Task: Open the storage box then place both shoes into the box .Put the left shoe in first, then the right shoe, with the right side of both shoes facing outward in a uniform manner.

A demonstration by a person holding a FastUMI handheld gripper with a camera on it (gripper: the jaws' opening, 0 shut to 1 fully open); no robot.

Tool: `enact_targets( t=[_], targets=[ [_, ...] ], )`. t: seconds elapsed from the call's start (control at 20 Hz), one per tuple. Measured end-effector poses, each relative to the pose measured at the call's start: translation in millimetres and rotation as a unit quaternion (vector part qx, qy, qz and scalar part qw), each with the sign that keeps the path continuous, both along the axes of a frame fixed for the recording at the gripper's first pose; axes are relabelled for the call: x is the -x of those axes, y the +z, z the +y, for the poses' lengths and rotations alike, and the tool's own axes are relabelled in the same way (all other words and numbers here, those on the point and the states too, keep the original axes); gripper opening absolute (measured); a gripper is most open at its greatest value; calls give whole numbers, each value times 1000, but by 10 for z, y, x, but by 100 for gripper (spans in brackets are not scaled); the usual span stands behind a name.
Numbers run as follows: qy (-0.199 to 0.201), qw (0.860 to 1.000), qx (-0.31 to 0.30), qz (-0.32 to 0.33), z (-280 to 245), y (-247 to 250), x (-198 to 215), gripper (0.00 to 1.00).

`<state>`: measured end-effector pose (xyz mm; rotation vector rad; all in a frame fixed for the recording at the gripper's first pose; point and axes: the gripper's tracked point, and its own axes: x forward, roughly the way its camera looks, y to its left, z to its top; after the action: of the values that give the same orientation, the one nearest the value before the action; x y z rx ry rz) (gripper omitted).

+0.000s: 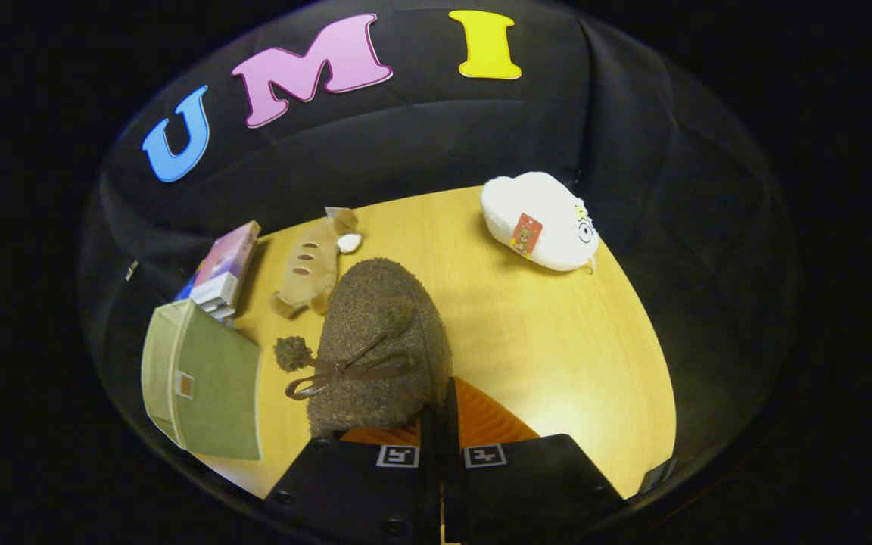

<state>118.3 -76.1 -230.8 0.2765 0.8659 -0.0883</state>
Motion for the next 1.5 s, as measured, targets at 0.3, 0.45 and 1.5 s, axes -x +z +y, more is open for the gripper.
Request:
enact_targets(
  t=[0.3,0.45,1.5],
  targets=[
    [23,999,-23,-22,1000,529,23,7],
    [46,998,-30,-26,1546,704,39,7],
    [67,994,-58,58,3484,11,-132,16]
  ],
)
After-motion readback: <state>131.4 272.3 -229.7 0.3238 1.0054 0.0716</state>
